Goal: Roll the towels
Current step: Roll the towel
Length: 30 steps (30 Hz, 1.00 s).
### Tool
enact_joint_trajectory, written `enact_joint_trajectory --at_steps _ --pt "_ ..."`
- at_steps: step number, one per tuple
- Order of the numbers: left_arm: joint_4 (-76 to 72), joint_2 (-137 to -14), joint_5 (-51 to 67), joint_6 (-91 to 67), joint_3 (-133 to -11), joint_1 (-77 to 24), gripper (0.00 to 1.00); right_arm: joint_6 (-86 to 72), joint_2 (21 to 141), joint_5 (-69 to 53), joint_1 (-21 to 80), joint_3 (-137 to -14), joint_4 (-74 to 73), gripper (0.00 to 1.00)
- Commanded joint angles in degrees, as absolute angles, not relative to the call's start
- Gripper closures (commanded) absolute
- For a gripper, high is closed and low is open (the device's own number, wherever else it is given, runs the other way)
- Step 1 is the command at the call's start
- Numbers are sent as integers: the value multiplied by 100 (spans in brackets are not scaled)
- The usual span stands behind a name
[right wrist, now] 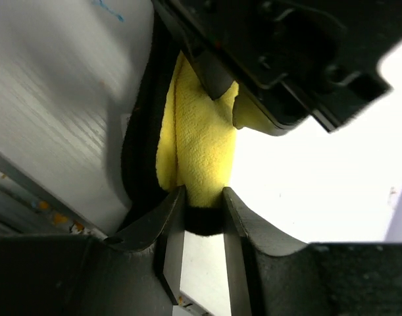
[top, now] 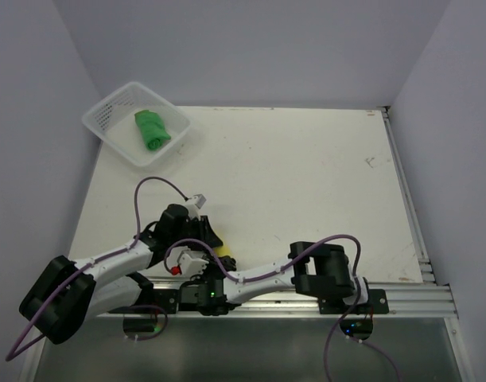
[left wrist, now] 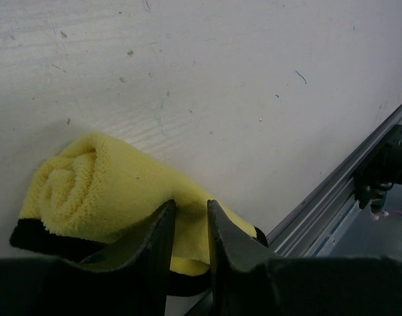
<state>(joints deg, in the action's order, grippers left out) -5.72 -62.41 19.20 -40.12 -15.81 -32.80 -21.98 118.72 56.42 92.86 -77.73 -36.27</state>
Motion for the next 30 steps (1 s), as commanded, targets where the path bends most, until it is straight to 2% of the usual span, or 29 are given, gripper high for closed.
enact_joint_trajectory --at_steps 1,9,17,24,28,30 --pt "-413 -6389 1424 -4025 -1380 -3252 69 -2663 11400 5396 9352 -7638 -3428 68" --pt "-580 -6451 1432 -4061 -1336 -3243 69 -2970 10952 5309 9352 -7383 -3428 61" --pt "-641 -6460 1441 -4096 -1310 -3252 70 -3217 9539 4527 9343 -6338 -2446 57" --pt "-765 -6363 1476 -4157 -1213 -3252 70 -3576 8491 3254 8843 -5485 -1557 54" --pt "-878 -6241 1433 -4236 -1090 -3252 70 -4033 8078 1754 7877 -4853 -610 54" --pt "-966 -6118 1433 -4332 -976 -3252 70 -4139 8042 1469 7656 -4764 -414 54"
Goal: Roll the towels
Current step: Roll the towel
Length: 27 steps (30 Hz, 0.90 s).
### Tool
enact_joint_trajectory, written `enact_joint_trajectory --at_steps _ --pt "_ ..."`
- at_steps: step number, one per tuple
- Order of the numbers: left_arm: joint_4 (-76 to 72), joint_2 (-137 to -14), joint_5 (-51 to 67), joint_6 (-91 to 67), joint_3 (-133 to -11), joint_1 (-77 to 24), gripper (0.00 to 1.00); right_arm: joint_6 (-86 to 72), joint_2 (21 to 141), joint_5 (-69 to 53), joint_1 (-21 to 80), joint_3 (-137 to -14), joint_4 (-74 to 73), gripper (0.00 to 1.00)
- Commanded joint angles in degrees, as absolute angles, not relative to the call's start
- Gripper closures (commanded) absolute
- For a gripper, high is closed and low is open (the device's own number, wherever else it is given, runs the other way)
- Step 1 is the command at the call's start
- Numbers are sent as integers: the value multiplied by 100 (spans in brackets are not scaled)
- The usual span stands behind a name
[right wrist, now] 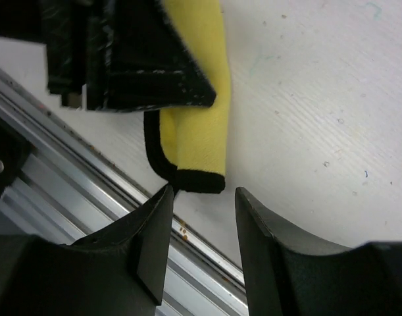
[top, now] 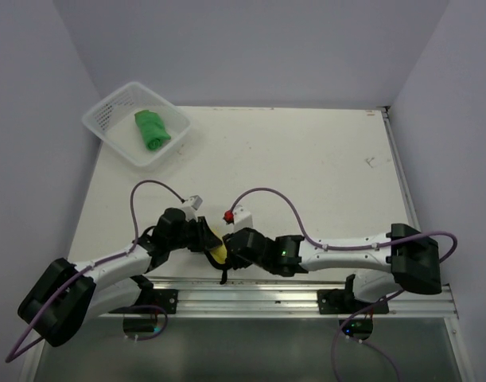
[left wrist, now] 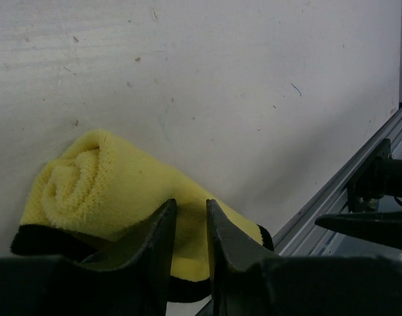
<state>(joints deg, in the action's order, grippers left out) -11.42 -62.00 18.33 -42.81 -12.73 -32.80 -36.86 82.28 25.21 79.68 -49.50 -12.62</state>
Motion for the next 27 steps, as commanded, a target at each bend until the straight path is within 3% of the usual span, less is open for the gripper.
enact_joint_trajectory --at_steps 1,27 --pt "-1002 -6100 1433 -4350 -949 -3252 70 -4227 8068 1285 7499 -4764 -370 54" --pt "-1064 -5871 1477 -4368 -800 -3252 71 -4710 9325 510 6873 -4439 316 52"
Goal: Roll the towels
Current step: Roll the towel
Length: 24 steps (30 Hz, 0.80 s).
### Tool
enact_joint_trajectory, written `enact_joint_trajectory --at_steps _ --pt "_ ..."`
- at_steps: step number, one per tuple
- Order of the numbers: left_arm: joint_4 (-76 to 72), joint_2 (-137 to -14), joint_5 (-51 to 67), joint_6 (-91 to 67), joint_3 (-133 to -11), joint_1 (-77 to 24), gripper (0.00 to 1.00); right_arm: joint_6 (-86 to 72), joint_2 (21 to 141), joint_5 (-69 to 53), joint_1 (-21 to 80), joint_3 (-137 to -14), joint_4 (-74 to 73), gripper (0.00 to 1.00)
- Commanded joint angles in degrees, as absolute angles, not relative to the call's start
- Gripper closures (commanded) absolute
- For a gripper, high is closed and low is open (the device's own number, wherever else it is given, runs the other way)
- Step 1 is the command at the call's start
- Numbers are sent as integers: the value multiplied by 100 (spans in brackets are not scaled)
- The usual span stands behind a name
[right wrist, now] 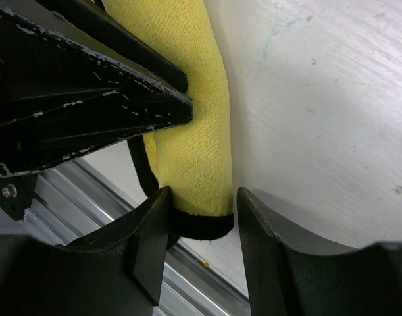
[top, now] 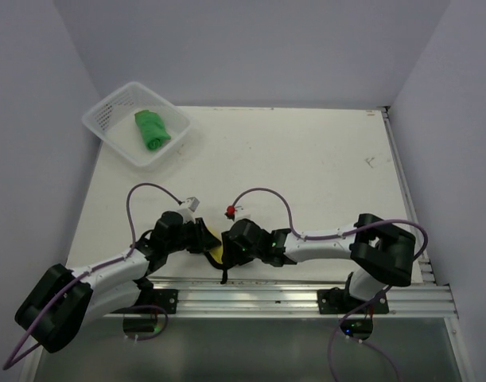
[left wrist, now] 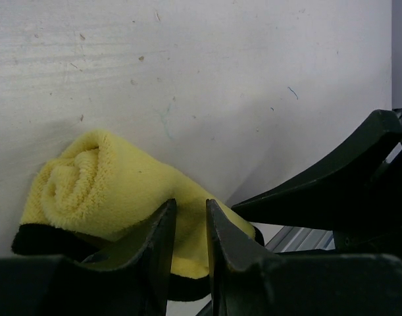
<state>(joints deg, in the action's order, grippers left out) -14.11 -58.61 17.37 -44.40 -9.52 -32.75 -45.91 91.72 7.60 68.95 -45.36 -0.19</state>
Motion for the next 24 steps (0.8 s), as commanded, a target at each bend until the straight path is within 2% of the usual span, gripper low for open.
enact_joint_trajectory --at_steps 1,5,9,10,16,24 --pt "-1046 -5871 1468 -4368 -800 -3252 71 -4737 9377 475 6882 -4360 421 52" --pt "-1037 -5775 1406 -4359 -782 -3252 71 -4825 9387 273 6882 -4158 676 55" --pt "-1055 -5687 1354 -4351 -782 -3252 71 -4676 9387 141 6952 -4104 730 69" --pt "-1072 -5687 1354 -4351 -791 -3252 71 -4632 9387 167 6978 -4113 677 76" --pt "-889 -5616 1266 -4263 -1072 -3252 70 -4395 9343 833 7189 -4245 317 99" --pt "-106 -5458 765 -3955 -1968 -3252 67 -3999 9474 2275 7715 -4604 -175 100"
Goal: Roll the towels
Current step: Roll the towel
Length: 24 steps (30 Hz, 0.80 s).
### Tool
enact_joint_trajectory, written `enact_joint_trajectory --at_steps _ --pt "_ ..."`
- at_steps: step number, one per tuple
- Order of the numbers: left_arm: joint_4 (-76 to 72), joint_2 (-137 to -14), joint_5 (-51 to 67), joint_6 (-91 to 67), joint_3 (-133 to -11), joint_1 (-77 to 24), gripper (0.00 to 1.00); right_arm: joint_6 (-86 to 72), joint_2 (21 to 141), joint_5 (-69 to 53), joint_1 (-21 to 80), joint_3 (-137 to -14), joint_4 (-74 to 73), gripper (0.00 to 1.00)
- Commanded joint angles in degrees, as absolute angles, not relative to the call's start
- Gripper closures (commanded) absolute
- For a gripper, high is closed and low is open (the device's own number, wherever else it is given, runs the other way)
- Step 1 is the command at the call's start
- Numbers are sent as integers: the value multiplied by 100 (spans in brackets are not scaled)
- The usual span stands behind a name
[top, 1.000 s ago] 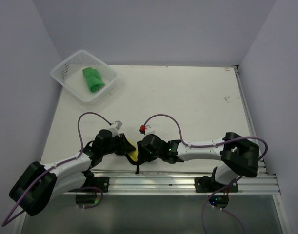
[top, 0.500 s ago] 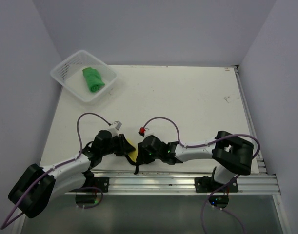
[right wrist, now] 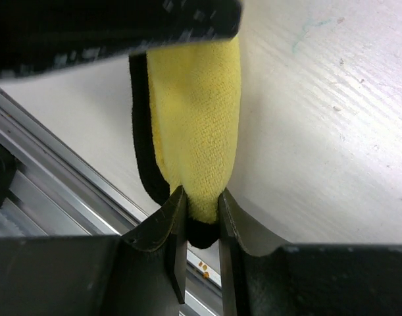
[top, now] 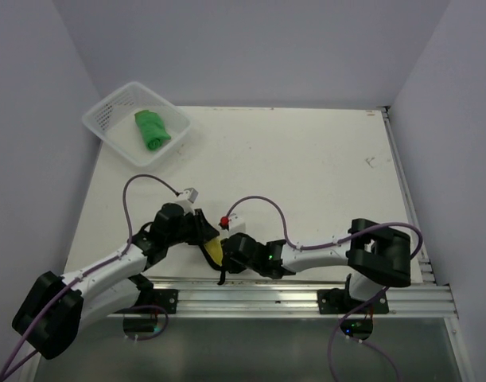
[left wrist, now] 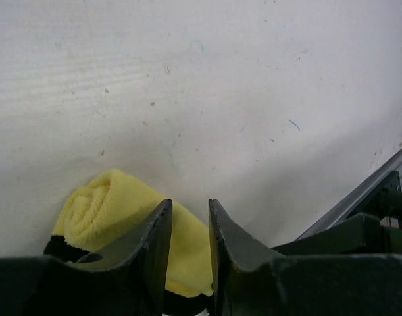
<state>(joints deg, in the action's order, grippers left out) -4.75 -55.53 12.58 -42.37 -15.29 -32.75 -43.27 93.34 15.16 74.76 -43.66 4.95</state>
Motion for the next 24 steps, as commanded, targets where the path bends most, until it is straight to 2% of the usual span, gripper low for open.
enact_joint_trajectory --at_steps 1,6,12,24 --pt "-10 -5458 747 -3929 -2030 -3252 67 -3999 9518 2416 7786 -4710 -411 100" --pt "228 -5414 668 -3920 -2302 -3252 66 -3798 9799 3556 8278 -5561 -1483 100" --pt "97 -5607 729 -3955 -2277 -3252 66 -3095 10309 4595 8367 -5993 -2056 100" --pt "-264 -5810 835 -3973 -2346 -3252 66 -2997 11513 5668 8437 -6960 -3154 100"
